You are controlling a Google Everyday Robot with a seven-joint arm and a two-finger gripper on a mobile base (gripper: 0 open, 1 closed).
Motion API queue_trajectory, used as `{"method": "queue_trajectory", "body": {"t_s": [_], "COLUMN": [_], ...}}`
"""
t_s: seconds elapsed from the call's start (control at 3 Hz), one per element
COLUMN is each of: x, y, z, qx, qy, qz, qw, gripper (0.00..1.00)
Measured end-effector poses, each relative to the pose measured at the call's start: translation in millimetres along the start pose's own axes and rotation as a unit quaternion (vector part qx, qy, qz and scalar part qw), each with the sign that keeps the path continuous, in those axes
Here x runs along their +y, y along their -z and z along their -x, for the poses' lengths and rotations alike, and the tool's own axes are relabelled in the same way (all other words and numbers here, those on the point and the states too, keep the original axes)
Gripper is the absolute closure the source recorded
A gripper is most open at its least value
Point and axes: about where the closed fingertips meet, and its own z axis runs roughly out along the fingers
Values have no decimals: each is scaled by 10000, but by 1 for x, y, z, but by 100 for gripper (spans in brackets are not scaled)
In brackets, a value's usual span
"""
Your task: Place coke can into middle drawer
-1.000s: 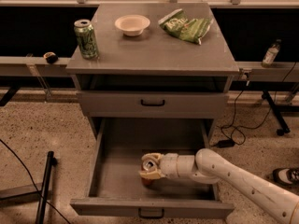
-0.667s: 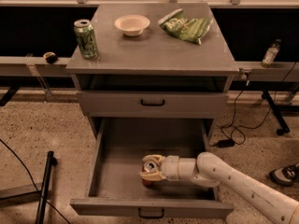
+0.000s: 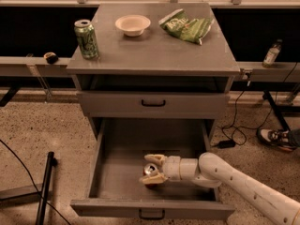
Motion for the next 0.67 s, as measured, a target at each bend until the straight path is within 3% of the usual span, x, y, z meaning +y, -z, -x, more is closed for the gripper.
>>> {"method": "queue_trajectory", "body": {"t_s": [0.33, 0.67], "x": [-8, -7], "y": [38, 45], "z": [40, 48], "qx": [-156, -177], "qy": [353, 420], "qz": [-37, -7], "qw": [9992, 9990], "gripper": [0, 0]}}
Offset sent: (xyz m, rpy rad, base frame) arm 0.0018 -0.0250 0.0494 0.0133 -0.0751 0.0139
